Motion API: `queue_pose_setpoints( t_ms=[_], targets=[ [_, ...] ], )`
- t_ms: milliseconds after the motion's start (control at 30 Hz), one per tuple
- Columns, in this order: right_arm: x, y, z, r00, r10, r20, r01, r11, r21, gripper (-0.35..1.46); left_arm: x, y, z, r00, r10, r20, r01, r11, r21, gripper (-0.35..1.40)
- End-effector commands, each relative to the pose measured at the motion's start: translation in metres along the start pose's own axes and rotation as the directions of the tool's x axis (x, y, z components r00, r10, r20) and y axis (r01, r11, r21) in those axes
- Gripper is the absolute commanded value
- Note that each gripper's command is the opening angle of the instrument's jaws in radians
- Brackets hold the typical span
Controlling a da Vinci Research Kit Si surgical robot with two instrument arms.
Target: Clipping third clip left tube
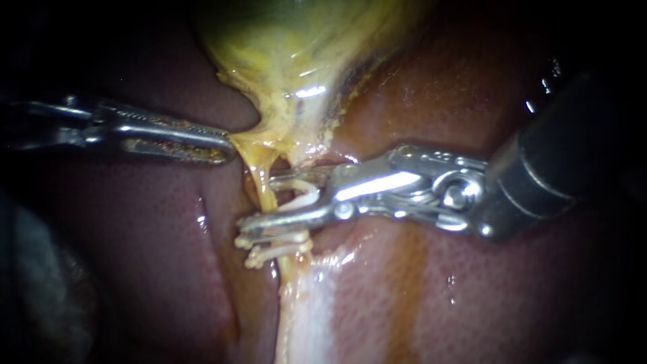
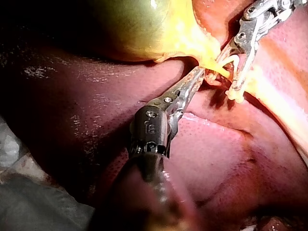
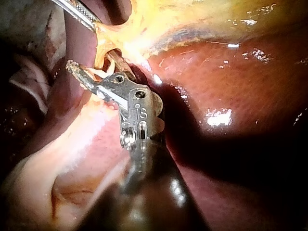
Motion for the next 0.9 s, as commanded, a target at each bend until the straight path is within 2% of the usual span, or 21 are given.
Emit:
queue_pose_setpoints(
  t_ms=[33, 300, 533, 700, 900],
  targets=[
    [0.0001, 0.0, 0.0003, 1.0, 0.01, -0.012, -0.01, 1.0, 0.007, 0.46, 0.0, 0.0, 0.0, 1.0, 0.0, 0.0, 0.0, 1.0, 0.0, -0.35],
    [0.0012, -0.0004, 0.0011, 0.998, 0.035, -0.047, -0.032, 0.996, 0.079, 0.45, 0.0, 0.0, 0.0, 1.0, 0.0, 0.0, 0.0, 1.0, 0.0, -0.35],
    [0.0042, -0.0025, 0.0002, 0.994, 0.059, -0.096, -0.047, 0.992, 0.116, 0.45, -0.0001, -0.0002, 0.0, 1.0, 0.001, 0.0, -0.001, 1.0, -0.001, -0.35],
    [0.0054, -0.0032, -0.0003, 0.993, 0.067, -0.102, -0.054, 0.991, 0.123, 0.44, -0.0001, -0.0003, -0.0001, 1.0, 0.002, 0.001, -0.002, 1.0, -0.002, -0.35],
    [0.0055, -0.0031, -0.0009, 0.991, 0.097, -0.096, -0.085, 0.988, 0.131, 0.35, -0.0002, -0.0003, 0.0, 1.0, 0.002, 0.0, -0.002, 1.0, -0.001, -0.35]
  ],
)
